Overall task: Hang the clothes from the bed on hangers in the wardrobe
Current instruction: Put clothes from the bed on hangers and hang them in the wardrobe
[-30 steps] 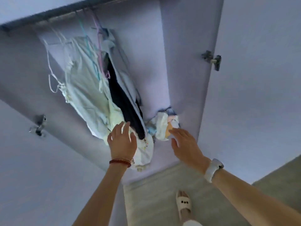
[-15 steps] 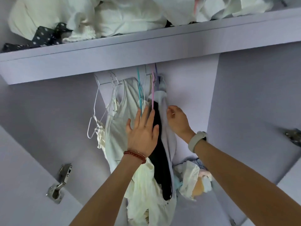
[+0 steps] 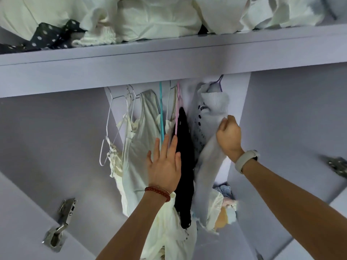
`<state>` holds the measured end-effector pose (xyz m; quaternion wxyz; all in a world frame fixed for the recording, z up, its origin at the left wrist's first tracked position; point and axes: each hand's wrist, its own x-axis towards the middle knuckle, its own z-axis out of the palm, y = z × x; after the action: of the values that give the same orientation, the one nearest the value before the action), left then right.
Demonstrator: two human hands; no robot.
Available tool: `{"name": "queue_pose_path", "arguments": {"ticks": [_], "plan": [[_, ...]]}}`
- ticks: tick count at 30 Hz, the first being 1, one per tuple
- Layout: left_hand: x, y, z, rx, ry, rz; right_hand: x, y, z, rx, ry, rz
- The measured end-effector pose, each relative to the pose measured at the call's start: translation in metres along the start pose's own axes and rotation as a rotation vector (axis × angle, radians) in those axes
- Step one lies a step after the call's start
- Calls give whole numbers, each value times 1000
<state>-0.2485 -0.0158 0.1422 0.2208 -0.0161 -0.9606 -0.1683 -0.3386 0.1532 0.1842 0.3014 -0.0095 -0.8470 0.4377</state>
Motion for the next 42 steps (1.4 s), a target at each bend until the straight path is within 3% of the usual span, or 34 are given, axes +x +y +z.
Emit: {"name": "queue_pose_path", "arguments": {"ticks": [4, 8, 10, 15, 20, 26, 29, 33, 36, 40, 42], "plan": [[-2, 17, 1, -7, 33, 2, -48, 31, -44, -33, -31, 0], [-26, 49, 3, -111, 207, 218, -130, 59, -93, -92, -37, 93], [-47, 66, 8, -246, 195, 334, -173, 67, -121, -138, -9, 103], [-111, 106, 43, -618, -156, 408, -283, 82, -185, -305, -57, 234], [-185, 164, 78, -683, -593, 421, -392, 74, -257, -453, -31, 390], [-288, 253, 72, -942, -877, 610, -500, 51, -325, -544, 139, 548], [-341, 291, 61, -990, -899, 652, -547, 42, -350, -552, 240, 651], [-418, 335, 47, -1083, -923, 873, -611, 30, -387, -567, 331, 812], [-491, 359, 39, -1055, -931, 1182, -658, 16, -413, -579, 354, 977], [-587, 388, 11, -1066, -869, 1512, -717, 7, -439, -653, 509, 1194], [-628, 414, -4, -1100, -869, 1619, -738, 9, -455, -671, 670, 1241]]}}
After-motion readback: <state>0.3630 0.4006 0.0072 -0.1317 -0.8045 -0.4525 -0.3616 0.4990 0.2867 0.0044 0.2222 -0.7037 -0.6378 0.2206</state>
